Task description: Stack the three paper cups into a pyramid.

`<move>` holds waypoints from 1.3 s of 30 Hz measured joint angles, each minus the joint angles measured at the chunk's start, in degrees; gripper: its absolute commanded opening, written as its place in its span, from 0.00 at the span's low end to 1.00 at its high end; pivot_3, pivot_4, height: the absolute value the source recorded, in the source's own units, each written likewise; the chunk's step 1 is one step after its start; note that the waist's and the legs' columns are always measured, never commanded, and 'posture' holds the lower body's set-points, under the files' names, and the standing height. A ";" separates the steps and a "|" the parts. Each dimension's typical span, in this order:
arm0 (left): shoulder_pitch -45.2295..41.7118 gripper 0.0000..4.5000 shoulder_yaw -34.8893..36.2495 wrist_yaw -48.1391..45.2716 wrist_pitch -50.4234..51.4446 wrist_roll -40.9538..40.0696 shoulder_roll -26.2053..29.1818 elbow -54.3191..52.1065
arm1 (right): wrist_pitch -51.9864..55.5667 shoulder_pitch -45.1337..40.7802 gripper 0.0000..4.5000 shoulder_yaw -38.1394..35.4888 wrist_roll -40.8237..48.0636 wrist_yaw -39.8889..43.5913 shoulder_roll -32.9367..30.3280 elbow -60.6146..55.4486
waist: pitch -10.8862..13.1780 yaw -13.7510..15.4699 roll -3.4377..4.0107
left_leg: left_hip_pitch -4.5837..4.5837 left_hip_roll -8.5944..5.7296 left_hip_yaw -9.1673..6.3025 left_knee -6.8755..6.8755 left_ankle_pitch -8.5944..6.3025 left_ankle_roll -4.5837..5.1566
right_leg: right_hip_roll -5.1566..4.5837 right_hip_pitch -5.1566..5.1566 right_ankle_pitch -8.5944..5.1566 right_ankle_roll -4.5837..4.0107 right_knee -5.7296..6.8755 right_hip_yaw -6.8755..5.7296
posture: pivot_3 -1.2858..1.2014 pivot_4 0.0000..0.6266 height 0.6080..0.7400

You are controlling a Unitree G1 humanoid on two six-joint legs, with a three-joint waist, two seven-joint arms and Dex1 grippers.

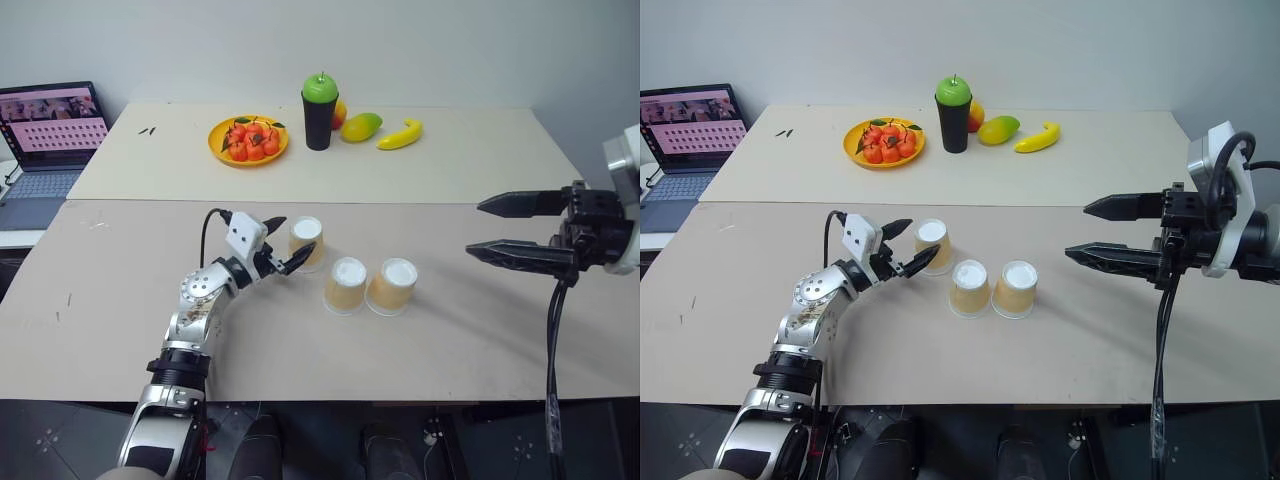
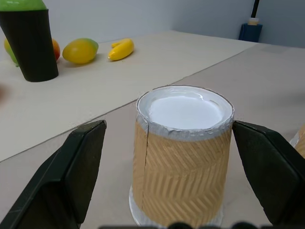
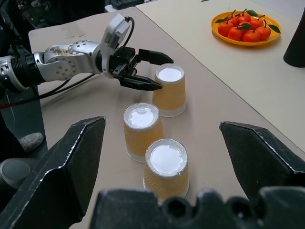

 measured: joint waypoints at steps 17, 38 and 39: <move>-5.08 0.54 0.00 1.72 -1.14 0.69 -1.05 1.07 | 0.00 0.60 1.00 -1.44 0.03 -1.04 -0.98 -0.69 | 0.01 0.02 -0.01 | -0.01 0.00 -0.01 0.00 0.00 -0.01 | 0.00 0.00 0.00 0.01 0.00 0.00 | 0.52 0.24 0.96; -14.64 0.54 -9.14 -15.50 30.00 -15.25 4.90 -21.50 | 0.00 8.79 1.00 -5.63 2.24 -6.82 1.81 -6.56 | 0.01 -0.15 0.00 | -0.06 -0.02 -0.05 0.03 0.01 0.00 | 0.00 0.00 -0.01 0.05 -0.03 -0.01 | 0.52 0.24 0.96; -14.58 0.54 -9.48 -15.80 30.00 -15.18 4.89 -21.48 | 0.00 9.17 1.00 -6.24 2.47 -7.23 1.87 -6.89 | 0.01 -0.12 0.00 | -0.06 -0.02 -0.04 0.03 0.01 -0.01 | 0.00 0.00 -0.01 0.05 -0.03 -0.01 | 0.52 0.24 0.96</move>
